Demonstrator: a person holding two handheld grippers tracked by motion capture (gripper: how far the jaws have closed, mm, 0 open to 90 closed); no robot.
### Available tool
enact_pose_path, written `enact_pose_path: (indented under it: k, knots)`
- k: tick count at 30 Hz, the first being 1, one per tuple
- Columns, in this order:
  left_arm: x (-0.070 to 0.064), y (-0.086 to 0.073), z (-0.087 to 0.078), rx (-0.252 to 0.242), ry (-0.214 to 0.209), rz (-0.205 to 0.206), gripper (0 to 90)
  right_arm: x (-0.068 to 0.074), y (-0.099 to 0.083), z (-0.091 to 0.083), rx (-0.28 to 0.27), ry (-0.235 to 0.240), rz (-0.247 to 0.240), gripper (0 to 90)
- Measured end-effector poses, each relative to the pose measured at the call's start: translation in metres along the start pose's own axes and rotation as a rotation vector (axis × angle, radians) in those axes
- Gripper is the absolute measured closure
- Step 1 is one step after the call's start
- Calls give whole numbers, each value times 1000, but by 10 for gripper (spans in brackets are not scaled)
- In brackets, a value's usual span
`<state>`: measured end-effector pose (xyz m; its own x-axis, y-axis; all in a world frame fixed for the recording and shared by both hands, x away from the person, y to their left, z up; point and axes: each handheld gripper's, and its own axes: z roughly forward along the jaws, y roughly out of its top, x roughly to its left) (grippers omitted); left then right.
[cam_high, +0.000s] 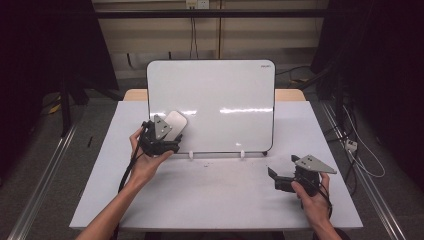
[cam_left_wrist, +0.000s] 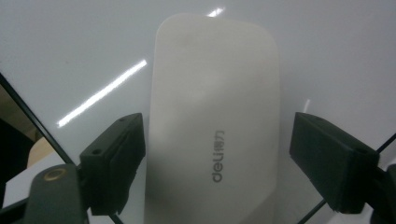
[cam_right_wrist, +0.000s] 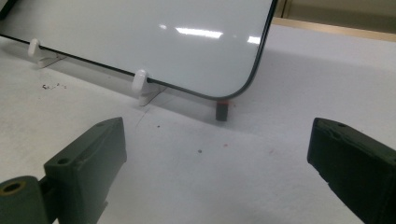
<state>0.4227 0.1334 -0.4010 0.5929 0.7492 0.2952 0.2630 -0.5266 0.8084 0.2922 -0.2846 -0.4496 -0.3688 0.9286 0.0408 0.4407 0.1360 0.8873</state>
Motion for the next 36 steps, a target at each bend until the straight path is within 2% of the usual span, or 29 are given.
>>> enact_pose_path:
  k: [4, 10, 13, 16, 17, 18, 19, 21, 24, 27, 33, 36]
  knots:
    - [1, 2, -4, -17, -7, -47, 81, 2, 0, 0, -1, 6, -4, 49]
    - [4, 5, -12, -42, -39, -98, 73, 1, 0, -1, -4, 5, -7, 48]
    - [7, 6, -16, -47, -70, -143, 69, 2, 0, -2, -4, 8, -10, 48]
    - [10, 6, -20, -46, -62, -173, 68, 2, 0, -3, -7, 8, -8, 48]
    - [10, 6, -22, -45, -71, -200, 67, 1, 0, -3, -11, 6, -11, 48]
    - [11, 5, -24, -44, -88, -207, 67, 1, 0, -3, -10, 5, -9, 48]
    - [10, 4, -26, -41, -93, -204, 71, 1, 0, -3, -10, 6, -8, 48]
    - [8, 1, -30, -43, -74, -192, 74, 1, 0, -4, -11, 7, -6, 48]
    - [7, -2, -34, -41, -74, -193, 68, 1, 0, -3, -11, 5, -8, 48]
    - [6, -5, -39, -37, -96, -178, 64, 2, 0, -4, -11, 6, -8, 48]
    - [2, -11, -50, -45, -96, -162, 53, 2, 0, -4, -10, 4, -8, 49]
    - [3, -16, -55, -41, -97, -196, 50, 2, 0, -4, -10, 4, -10, 49]
